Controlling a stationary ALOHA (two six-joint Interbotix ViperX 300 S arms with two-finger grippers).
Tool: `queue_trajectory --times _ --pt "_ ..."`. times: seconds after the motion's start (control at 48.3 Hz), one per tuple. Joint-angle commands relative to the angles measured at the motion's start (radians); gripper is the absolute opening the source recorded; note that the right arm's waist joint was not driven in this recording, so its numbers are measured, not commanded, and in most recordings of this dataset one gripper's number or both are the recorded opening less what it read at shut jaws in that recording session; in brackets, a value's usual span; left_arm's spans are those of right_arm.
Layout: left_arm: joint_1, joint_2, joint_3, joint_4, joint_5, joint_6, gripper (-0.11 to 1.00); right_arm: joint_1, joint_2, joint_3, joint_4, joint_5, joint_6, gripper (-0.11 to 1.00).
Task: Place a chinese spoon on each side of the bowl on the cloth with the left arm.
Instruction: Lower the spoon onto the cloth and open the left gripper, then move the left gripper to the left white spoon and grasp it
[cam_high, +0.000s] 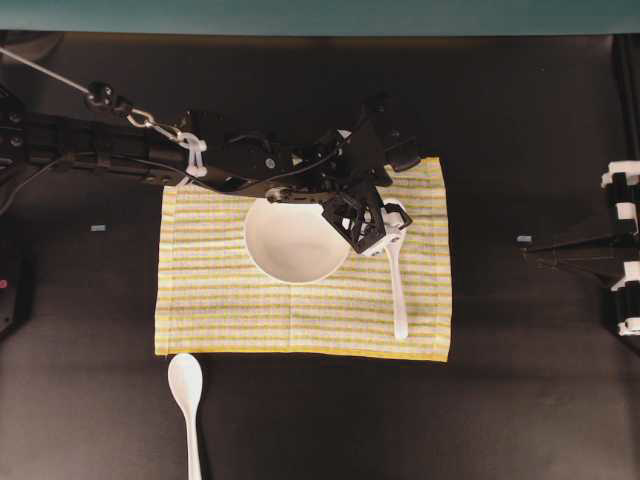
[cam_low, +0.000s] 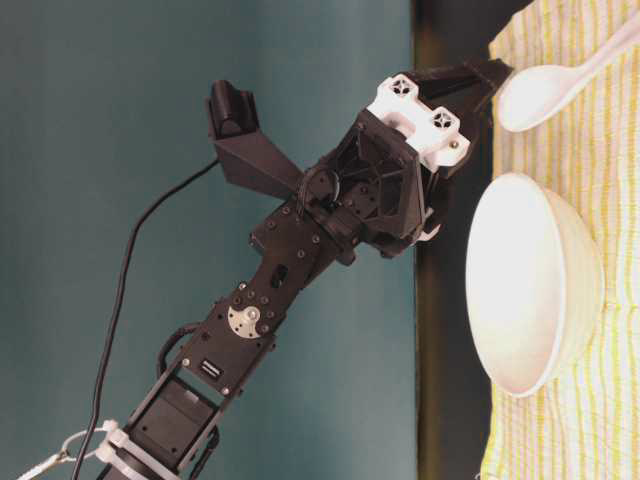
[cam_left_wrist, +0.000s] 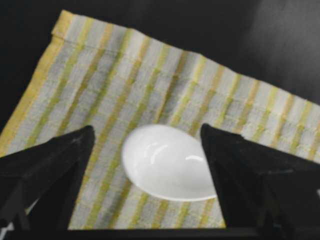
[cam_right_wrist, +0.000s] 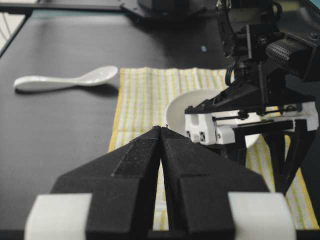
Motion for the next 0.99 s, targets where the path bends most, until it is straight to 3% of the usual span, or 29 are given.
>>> queue_trajectory --times 0.0,0.249,0.539,0.642,0.891,0.974 --pt "-0.002 -0.014 -0.006 0.003 -0.006 0.002 0.83 0.000 0.003 -0.006 0.002 -0.006 0.002 0.01" --pt "-0.074 -0.181 0.038 0.003 0.051 0.000 0.83 0.000 -0.015 -0.008 0.002 -0.006 0.003 0.01" --pt "-0.256 -0.486 0.347 0.003 0.101 -0.061 0.83 0.000 -0.032 -0.005 0.002 0.005 -0.005 0.01" --pt "-0.305 -0.588 0.494 0.003 0.087 -0.169 0.83 0.000 -0.031 -0.002 0.002 0.008 0.000 0.01" --pt "-0.380 -0.750 0.830 0.003 -0.112 -0.558 0.83 0.000 -0.034 0.003 0.002 0.008 0.005 0.01" --pt "-0.428 -0.778 0.905 0.005 -0.132 -0.617 0.83 0.000 -0.034 0.003 0.002 0.008 0.005 0.01"
